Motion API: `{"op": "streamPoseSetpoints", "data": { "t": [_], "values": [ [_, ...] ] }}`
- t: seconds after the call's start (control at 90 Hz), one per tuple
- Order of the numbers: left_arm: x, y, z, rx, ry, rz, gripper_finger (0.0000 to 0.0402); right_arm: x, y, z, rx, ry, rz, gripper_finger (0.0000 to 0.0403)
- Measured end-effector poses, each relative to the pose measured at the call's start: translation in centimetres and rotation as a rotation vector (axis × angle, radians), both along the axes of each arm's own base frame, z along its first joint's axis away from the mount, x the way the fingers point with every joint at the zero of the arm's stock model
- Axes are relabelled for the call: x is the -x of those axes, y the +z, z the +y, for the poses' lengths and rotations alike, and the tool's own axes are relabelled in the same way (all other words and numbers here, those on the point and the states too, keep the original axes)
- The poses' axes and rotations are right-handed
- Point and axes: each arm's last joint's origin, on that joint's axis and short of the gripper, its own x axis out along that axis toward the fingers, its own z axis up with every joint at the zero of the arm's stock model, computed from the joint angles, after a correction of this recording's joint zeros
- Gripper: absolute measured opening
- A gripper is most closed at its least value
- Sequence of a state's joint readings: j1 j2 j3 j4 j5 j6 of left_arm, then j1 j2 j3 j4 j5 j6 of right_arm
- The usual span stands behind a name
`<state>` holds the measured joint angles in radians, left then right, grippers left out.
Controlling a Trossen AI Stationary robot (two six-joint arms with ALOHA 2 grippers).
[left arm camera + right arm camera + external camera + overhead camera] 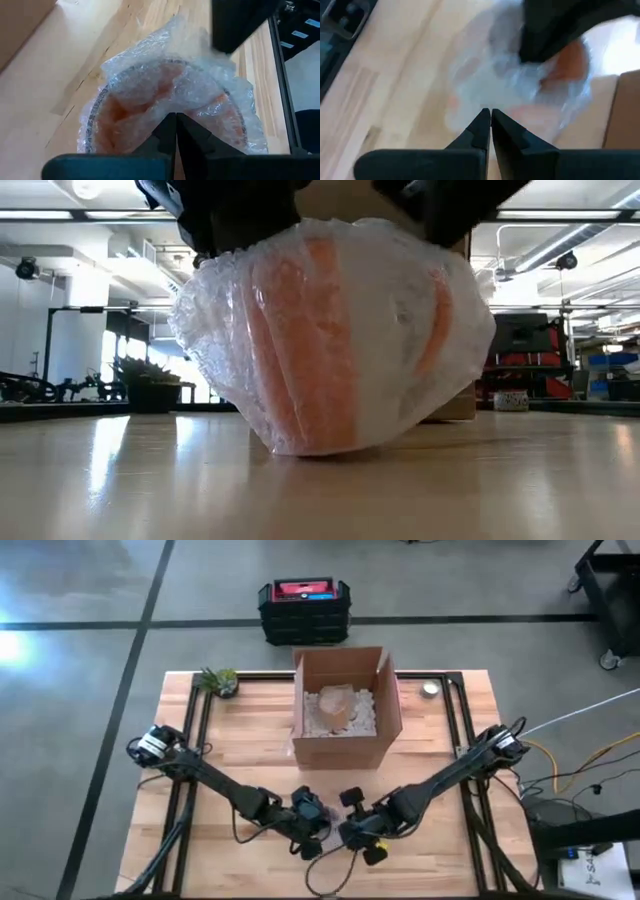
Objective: Wrap mug
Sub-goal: Wrap the orange mug with bubble wrap
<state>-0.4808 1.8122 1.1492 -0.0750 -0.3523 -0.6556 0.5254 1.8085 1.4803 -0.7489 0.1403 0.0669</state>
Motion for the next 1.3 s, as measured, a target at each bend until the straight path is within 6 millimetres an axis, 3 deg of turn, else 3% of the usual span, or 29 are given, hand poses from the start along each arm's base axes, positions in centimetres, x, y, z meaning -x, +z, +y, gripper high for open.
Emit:
{"op": "streamPoseSetpoints", "data": {
  "t": [0.1,0.278,0.567,0.7,0.967,1.167,1.3],
  "values": [
    [0.0,0.0,0.0,0.004,-0.001,-0.003,0.0000,0.7,0.0,0.3,-0.003,-0.009,0.022,0.0002],
    [-0.2,0.2,-0.1,0.002,-0.013,-0.022,0.0000,0.3,-2.6,0.3,0.101,-0.038,0.013,0.0002],
    [-0.2,0.2,-0.1,0.006,-0.015,-0.025,0.0000,-1.2,-0.1,0.8,0.100,0.009,-0.197,0.0002],
    [-0.2,0.2,-0.1,0.008,-0.015,-0.026,0.0000,-2.1,-1.2,0.6,0.075,0.015,-0.194,0.0002],
    [-0.3,0.3,-0.2,0.023,-0.024,-0.037,0.0000,-3.6,-3.6,-0.9,0.080,0.013,-0.119,0.0002],
    [-0.1,0.6,-0.1,0.032,-0.042,-0.032,0.0000,-4.4,-4.0,-2.5,0.004,0.056,-0.068,0.0002],
    [0.8,2.2,0.0,0.070,-0.075,-0.020,0.0000,-4.6,-4.1,-2.6,-0.015,0.067,-0.062,0.0002]
  ]
}}
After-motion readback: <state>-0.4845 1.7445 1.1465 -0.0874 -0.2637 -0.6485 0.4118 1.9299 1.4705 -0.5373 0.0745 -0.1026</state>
